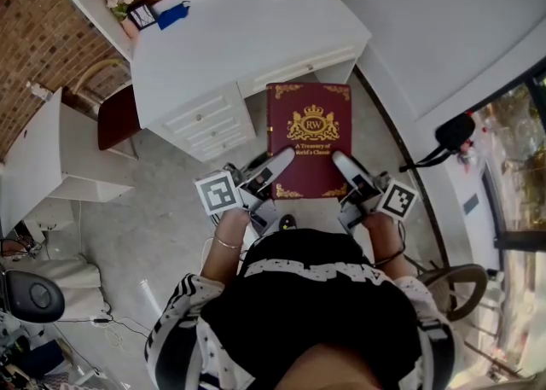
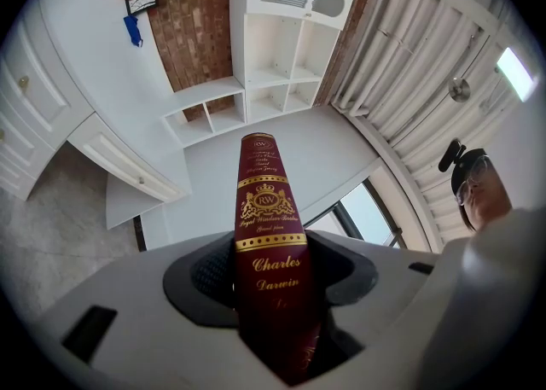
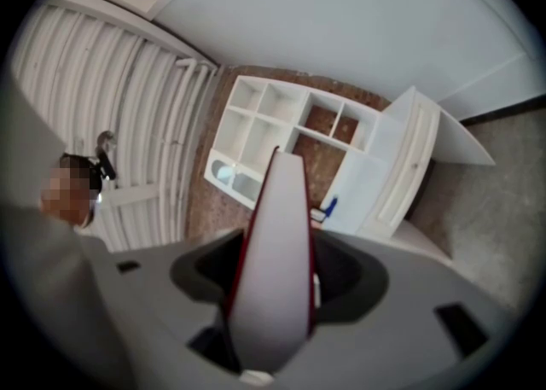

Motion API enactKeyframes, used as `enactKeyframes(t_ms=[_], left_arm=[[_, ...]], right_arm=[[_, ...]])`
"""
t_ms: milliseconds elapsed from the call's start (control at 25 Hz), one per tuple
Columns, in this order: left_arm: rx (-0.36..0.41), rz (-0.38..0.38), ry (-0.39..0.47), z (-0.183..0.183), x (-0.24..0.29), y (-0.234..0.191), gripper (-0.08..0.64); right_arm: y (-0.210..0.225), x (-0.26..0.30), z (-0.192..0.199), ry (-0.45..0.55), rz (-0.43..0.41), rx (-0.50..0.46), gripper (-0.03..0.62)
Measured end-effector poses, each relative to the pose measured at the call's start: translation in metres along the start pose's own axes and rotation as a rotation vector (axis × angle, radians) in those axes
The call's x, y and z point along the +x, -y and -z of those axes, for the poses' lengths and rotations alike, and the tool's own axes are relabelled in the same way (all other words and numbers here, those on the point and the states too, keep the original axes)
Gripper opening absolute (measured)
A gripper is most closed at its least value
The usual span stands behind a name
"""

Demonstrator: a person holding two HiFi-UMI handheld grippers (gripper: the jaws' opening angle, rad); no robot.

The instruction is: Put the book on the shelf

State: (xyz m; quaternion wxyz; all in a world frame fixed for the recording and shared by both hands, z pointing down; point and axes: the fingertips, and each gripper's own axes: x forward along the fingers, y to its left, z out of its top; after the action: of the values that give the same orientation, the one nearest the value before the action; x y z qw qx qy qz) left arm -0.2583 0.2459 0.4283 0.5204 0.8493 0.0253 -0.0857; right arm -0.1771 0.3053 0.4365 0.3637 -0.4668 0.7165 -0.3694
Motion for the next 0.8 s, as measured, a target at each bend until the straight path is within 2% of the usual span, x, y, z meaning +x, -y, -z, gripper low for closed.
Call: enactKeyframes(t_ms=[80,200,400,600,800], left_arm=[[-0.001,0.001,0.002,-0.012,-0.007,-0.004,0.253],[-0.020,0.008,0.012,-0.050,-0.029,-0.017,0.253],[-0.029,0.008,0.028,-0.038,-0.022,-0.016,0.253],[-0.050,-0.025,0.069,-0.071,-0.043,-0.035,0.253],[-0.051,-0.064,0.110,-0.084,-0.047,-0.044,0.255]], right_arm=[[-0.001,0.014,0.004,-0.013,0.006,-0.002,0.265],[-0.001,0.059,0.017,-0.031,0.022,-0.003,0.265],[0.003,0.046,0.012,-0.040,0.027,-0.004,0.265],[0.010,0.090,0.022,-0.083,0.025,0.019,0.265],[0.016,0.108,0.021,-0.124,-0.001,0.042,0.265]])
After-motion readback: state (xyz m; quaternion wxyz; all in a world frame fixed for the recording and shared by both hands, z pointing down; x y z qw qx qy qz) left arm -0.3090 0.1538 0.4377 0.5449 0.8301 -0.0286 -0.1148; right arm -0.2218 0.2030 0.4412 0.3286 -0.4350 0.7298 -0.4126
